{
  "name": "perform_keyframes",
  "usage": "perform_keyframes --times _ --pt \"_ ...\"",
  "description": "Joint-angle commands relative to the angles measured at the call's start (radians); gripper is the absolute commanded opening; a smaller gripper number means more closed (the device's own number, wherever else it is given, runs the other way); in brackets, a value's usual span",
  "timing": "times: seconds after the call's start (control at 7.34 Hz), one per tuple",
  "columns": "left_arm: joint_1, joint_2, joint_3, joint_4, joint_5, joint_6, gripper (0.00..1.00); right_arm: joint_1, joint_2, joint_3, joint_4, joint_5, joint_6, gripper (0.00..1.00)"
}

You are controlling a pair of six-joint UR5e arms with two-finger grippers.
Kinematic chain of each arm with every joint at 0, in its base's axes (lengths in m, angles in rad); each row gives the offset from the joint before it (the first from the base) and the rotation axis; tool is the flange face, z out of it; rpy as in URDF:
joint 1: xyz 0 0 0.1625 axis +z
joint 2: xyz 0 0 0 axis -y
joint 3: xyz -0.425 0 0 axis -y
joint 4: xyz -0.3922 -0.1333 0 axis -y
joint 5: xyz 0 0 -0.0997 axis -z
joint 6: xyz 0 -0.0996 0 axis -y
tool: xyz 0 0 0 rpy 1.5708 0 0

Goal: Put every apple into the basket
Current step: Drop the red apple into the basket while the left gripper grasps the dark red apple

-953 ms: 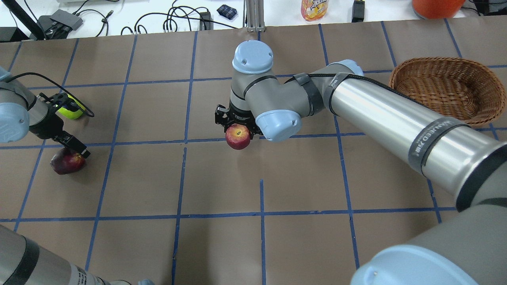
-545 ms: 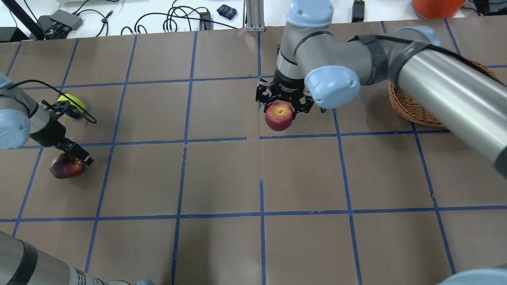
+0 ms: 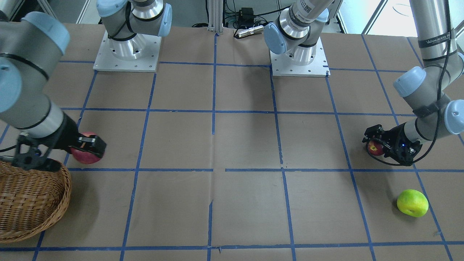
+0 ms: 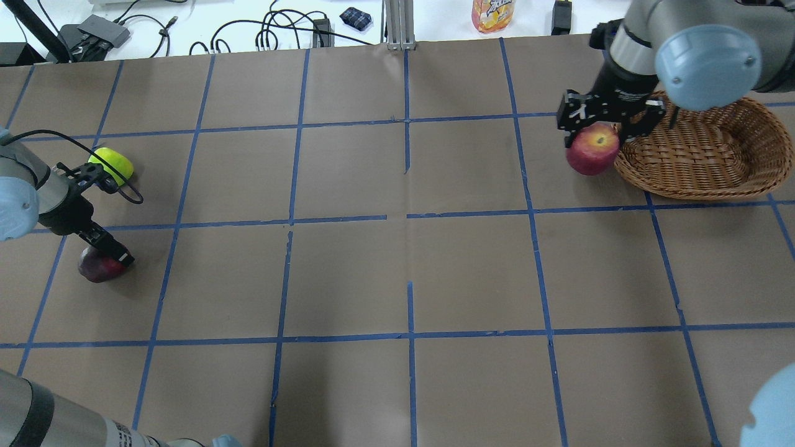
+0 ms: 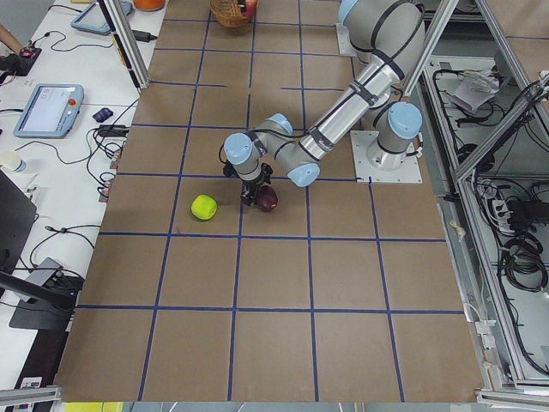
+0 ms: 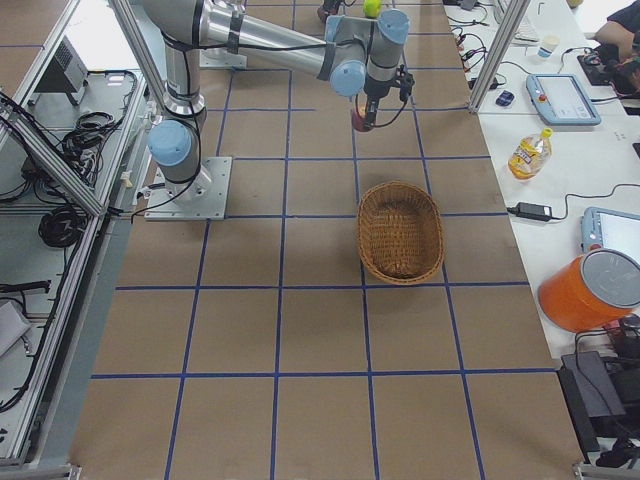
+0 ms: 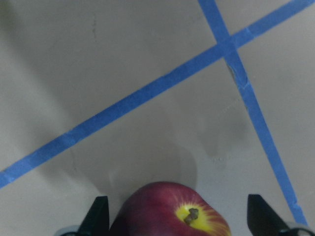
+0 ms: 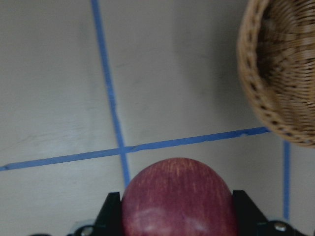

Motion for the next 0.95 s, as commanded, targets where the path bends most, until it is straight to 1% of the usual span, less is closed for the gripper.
perform_keyframes --times 0.0,0.14,0.27,0.41,0.54,0.68,0.82 --pt "0.061 0.005 -0.041 0.011 -0.005 0.141 1.00 -0.182 0.037 -0.015 -0.046 -0.024 -0.240 0.00" --pt "0.062 0.003 -0.039 0.017 -0.001 0.137 1.00 -0.212 0.089 -0.044 -0.111 -0.070 -0.317 0.00" --pt "0.062 0.000 -0.055 0.076 -0.002 0.117 1.00 -0.240 0.150 -0.090 -0.142 -0.105 -0.381 0.00" --pt "0.060 0.003 -0.049 0.144 -0.001 0.091 0.21 -0.264 0.201 -0.128 -0.145 -0.109 -0.409 0.00" --pt "0.049 0.015 -0.047 0.144 -0.004 -0.001 0.00 -0.301 0.241 -0.151 -0.151 -0.106 -0.455 0.00" --pt "0.033 0.046 -0.039 0.141 -0.011 -0.030 0.00 -0.325 0.272 -0.160 -0.171 -0.106 -0.465 0.00" --pt "-0.066 0.078 -0.021 0.106 -0.010 -0.101 0.00 -0.338 0.298 -0.162 -0.229 -0.109 -0.491 0.00"
